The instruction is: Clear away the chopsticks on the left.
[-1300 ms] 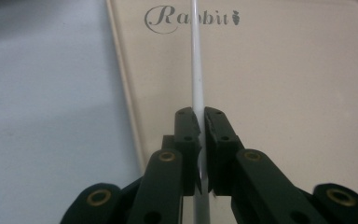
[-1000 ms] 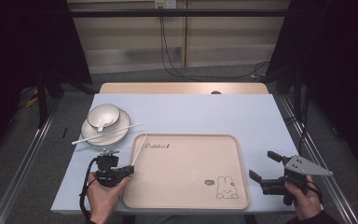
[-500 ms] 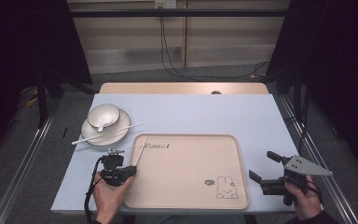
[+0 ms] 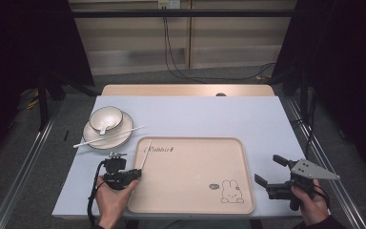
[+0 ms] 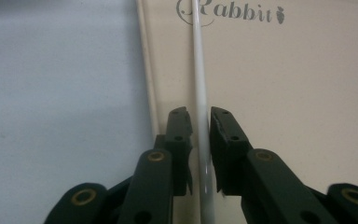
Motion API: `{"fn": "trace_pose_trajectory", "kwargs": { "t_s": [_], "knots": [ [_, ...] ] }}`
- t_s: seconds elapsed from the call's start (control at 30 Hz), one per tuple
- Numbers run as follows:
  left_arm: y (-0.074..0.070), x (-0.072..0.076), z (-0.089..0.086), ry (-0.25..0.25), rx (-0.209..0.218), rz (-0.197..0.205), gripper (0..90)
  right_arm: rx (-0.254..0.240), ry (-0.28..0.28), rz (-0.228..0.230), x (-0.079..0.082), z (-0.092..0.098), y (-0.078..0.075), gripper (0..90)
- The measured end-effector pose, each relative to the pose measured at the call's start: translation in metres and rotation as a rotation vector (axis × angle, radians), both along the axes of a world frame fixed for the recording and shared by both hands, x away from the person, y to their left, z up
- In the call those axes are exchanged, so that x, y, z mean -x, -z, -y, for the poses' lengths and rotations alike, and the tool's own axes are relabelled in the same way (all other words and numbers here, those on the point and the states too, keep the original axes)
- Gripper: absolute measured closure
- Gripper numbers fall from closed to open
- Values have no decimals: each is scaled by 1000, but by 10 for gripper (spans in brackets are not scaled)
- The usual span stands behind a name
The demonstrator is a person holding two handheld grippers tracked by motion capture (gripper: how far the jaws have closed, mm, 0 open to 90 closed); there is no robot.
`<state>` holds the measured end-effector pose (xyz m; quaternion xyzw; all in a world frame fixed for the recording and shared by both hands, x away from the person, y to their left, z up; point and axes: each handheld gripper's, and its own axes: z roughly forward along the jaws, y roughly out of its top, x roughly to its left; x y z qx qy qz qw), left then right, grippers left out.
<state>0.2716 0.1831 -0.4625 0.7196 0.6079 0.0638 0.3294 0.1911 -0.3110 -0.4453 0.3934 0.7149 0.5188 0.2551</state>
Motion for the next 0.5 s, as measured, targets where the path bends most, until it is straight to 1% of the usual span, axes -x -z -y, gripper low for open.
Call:
{"fn": "trace_pose_trajectory", "kwargs": {
  "t_s": [0.03,0.07,0.17,0.23,0.27,0.3,0.33,0.37,0.4,0.5],
  "knots": [
    [0,0,-1,8,8,-8,763,0,0,0,0,0,0,18],
    [0,0,0,8,10,-1,749,1,3,-1,0,0,0,18],
    [-1,0,1,23,-2,3,735,2,0,-7,0,0,0,18],
    [-1,0,0,32,2,0,718,2,3,-2,0,0,0,18],
    [-1,0,-1,40,12,1,718,2,3,-4,0,0,0,18],
    [0,-1,0,57,32,12,677,5,1,-6,0,0,0,18],
    [0,-1,0,76,41,12,608,3,0,-5,0,0,0,18],
    [0,-1,-1,98,33,20,595,2,-3,-3,0,0,0,18],
    [0,0,-1,111,46,26,562,2,-5,-3,0,0,0,18],
    [-3,1,-4,157,47,93,458,-8,-7,-3,0,0,0,18]
  ]
}}
